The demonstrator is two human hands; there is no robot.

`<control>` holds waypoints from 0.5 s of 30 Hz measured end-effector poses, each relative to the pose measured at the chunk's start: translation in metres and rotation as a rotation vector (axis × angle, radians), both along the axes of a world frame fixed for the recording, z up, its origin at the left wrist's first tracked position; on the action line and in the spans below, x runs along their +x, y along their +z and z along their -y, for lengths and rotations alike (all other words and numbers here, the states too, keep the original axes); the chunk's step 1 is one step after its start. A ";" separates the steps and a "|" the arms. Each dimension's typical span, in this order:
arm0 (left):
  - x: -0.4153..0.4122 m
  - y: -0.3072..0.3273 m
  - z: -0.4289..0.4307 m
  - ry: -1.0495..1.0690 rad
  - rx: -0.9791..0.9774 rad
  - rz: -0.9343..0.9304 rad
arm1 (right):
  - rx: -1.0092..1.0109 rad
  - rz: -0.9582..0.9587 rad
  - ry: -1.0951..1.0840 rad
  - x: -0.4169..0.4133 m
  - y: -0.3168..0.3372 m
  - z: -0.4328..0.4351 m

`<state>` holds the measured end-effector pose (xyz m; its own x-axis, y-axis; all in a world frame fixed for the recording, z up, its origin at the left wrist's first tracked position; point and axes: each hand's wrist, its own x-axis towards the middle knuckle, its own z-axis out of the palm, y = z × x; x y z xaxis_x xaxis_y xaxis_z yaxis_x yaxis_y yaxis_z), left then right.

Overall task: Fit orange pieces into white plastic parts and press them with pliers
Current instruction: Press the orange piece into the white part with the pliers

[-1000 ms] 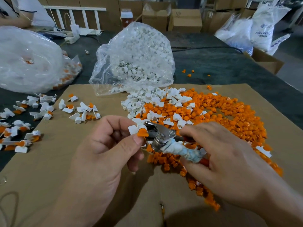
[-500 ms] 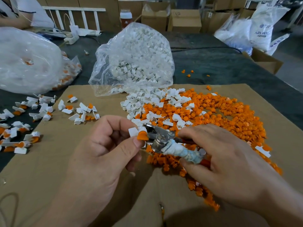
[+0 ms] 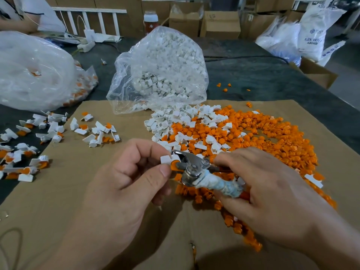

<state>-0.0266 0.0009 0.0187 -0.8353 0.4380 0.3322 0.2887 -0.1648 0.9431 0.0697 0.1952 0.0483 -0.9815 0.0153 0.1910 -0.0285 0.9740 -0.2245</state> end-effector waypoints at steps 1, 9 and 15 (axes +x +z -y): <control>0.000 0.000 0.000 0.004 0.004 0.006 | 0.013 -0.001 -0.003 0.000 0.000 0.000; -0.003 -0.005 0.005 0.001 -0.023 -0.013 | 0.050 -0.050 0.015 -0.002 0.001 0.002; -0.002 -0.005 0.008 0.029 -0.048 -0.012 | 0.050 -0.148 0.007 -0.001 -0.001 0.007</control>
<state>-0.0290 -0.0074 0.0137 -0.8437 0.4297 0.3218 0.3043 -0.1111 0.9461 0.0689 0.1880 0.0474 -0.9426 -0.0049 0.3338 -0.0647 0.9836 -0.1681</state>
